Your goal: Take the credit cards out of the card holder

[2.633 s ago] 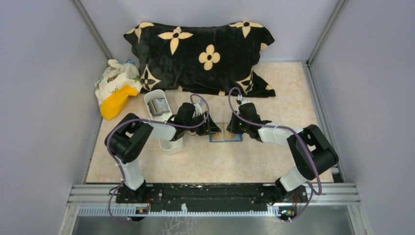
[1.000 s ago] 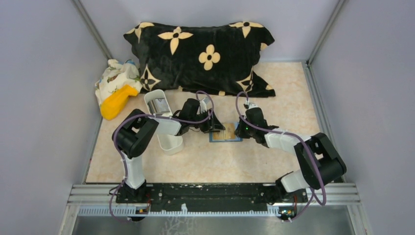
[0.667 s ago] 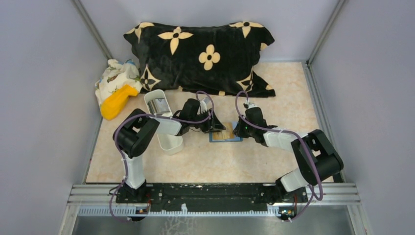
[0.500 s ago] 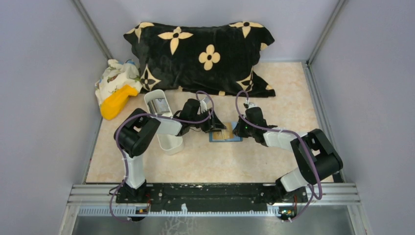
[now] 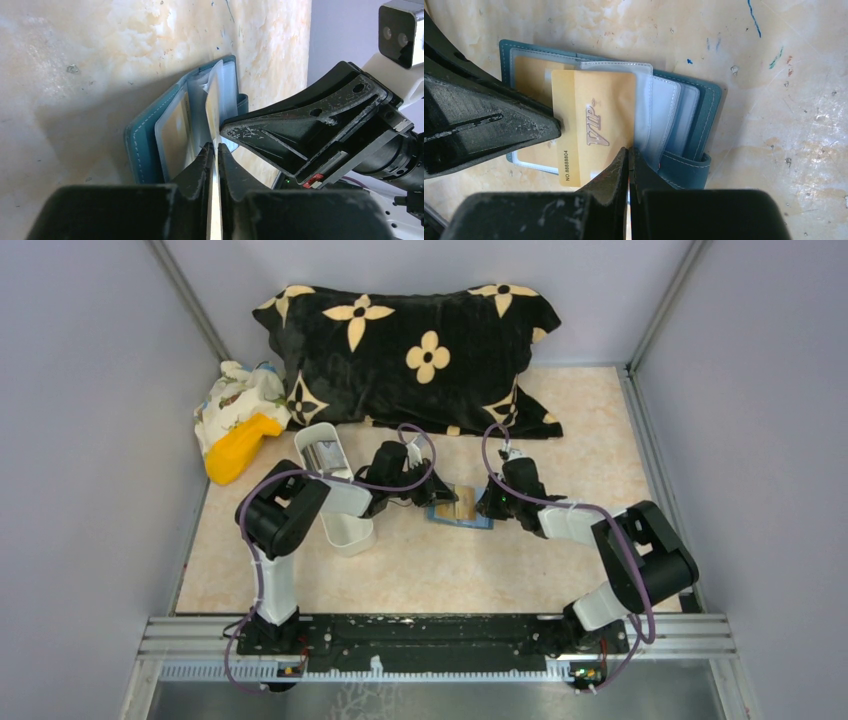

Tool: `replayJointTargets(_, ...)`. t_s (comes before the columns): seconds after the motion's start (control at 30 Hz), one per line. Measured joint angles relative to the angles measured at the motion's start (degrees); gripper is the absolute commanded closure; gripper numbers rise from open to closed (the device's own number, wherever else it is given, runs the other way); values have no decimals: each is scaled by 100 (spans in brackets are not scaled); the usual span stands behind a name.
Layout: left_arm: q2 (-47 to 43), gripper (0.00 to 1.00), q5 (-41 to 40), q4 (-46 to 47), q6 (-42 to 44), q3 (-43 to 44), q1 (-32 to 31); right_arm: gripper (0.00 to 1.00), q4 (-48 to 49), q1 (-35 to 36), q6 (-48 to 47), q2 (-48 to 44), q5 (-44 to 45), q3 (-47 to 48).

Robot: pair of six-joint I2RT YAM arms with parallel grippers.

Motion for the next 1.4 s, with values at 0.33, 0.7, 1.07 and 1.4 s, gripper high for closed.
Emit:
replayJointTargets(0.33, 160, 100, 59, 149, -39, -2, 15, 100, 44, -7, 4, 20, -24, 0)
replayJointTargets(0.7, -50, 100, 103, 87, 114, -138, 107, 100, 81, -17, 28, 42, -24, 0)
replayJointTargets(1.07, -669, 100, 155, -175, 387, -411, 595, 100, 127, -37, 35, 63, -28, 2)
replayJointTargets(1.4, -1379, 100, 313, 413, 426, -833, 616, 100, 216, -42, -173, -428, -72, -247)
